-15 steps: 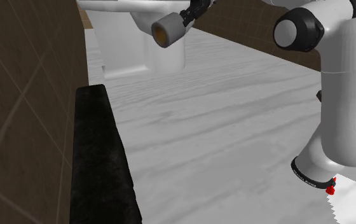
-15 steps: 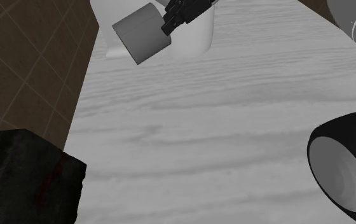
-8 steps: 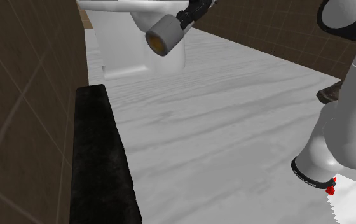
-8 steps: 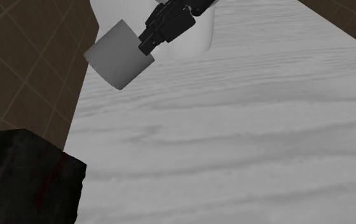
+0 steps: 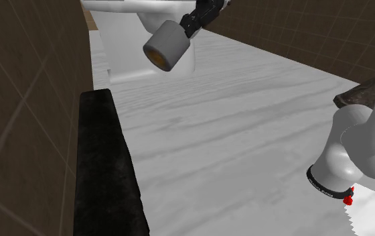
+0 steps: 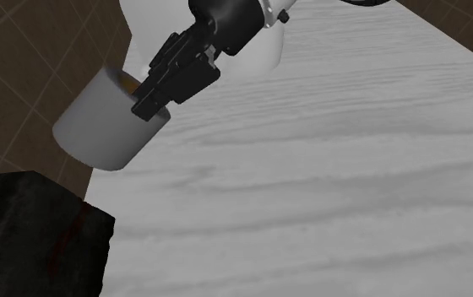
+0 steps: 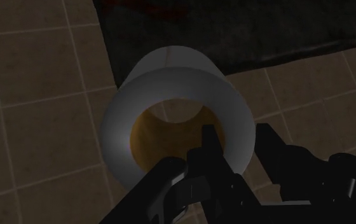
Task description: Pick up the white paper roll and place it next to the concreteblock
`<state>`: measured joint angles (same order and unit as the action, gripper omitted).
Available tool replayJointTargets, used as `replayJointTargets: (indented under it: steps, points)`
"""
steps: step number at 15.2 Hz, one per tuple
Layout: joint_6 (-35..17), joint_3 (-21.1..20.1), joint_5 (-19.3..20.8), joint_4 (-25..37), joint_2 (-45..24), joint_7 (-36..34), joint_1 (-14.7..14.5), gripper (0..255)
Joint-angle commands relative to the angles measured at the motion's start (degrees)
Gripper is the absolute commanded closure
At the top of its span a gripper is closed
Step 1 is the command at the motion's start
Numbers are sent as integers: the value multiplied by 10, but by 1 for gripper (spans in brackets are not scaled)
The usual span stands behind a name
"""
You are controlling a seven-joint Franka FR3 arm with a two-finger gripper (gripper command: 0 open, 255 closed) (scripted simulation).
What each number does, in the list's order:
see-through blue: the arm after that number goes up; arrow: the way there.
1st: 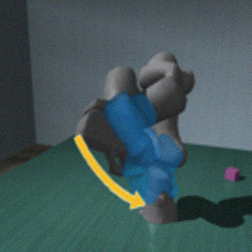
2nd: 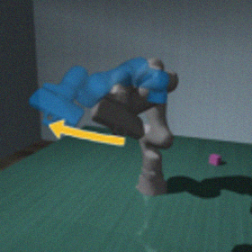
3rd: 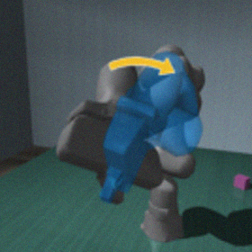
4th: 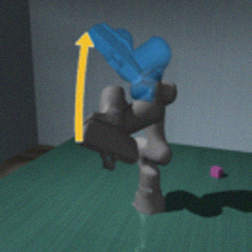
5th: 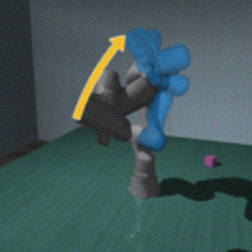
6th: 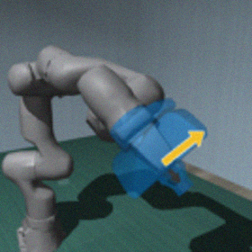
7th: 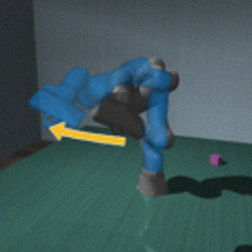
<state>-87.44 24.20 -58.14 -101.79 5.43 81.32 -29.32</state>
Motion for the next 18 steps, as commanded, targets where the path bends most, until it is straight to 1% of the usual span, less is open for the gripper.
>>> replayJointTargets:
  steps: [1,5,9,10,18]
  points:
    - [-38,-21,6,-39,33,-12,-14,255]
    - [-102,-65,8,-98,85,-40,-36,255]
    - [-163,-111,1,-145,126,-67,-56,255]
    - [-186,-130,-3,-161,139,-78,-63,255]
    - [-214,-130,-18,-212,137,-31,-64,255]
